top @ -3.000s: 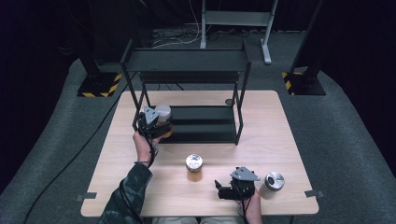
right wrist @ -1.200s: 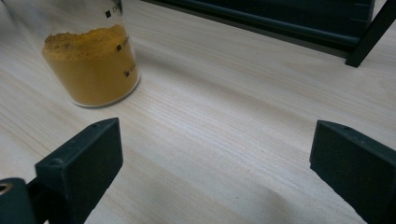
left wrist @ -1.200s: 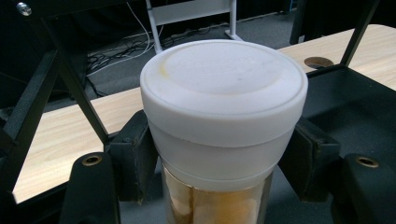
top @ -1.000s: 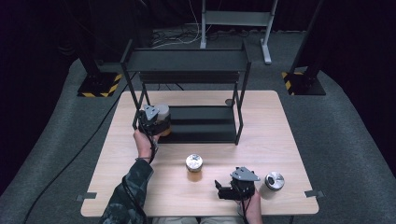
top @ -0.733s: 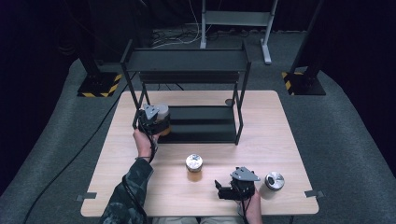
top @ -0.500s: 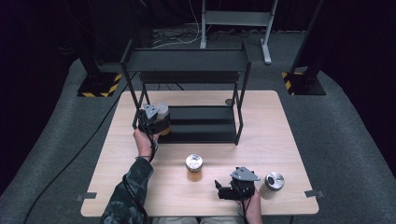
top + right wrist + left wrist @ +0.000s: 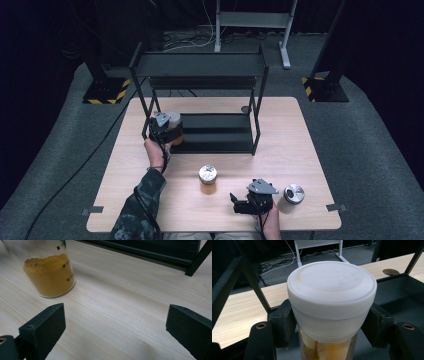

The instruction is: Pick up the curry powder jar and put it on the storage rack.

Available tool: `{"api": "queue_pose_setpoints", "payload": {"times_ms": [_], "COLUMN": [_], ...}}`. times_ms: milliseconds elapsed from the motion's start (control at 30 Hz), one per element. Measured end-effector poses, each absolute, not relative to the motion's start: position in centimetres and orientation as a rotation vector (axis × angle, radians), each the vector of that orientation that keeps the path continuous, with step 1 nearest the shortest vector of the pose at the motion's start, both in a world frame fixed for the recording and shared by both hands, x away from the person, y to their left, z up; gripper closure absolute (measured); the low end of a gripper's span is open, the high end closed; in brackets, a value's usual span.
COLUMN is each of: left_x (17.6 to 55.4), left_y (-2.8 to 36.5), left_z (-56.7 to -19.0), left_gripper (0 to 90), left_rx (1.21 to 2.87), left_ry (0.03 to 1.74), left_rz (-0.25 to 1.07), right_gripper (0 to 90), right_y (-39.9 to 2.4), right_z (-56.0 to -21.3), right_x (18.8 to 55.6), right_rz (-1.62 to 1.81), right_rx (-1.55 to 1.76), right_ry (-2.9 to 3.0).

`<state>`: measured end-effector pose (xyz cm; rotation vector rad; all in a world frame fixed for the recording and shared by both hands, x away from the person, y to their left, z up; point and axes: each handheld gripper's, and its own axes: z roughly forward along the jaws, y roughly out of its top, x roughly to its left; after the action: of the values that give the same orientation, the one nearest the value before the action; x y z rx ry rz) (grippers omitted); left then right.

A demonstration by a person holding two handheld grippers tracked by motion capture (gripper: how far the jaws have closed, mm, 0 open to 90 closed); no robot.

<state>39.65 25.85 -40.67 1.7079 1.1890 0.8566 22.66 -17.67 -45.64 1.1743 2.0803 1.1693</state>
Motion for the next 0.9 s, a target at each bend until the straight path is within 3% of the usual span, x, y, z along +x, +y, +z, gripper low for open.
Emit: {"api": "queue_pose_setpoints", "payload": {"times_ms": [900], "left_x": [39.1], "left_y": [27.3], "left_z": [-42.0], "left_gripper": [34.1], "left_rx": [1.665], "left_ry": [1.164], "left_rz": [0.828], "right_gripper": [1.8], "right_y": [-17.6], "right_z": [-45.6], "right_x": [22.6], "right_rz": [1.166], "right_rx": [1.174], "right_ry": [2.078]}}
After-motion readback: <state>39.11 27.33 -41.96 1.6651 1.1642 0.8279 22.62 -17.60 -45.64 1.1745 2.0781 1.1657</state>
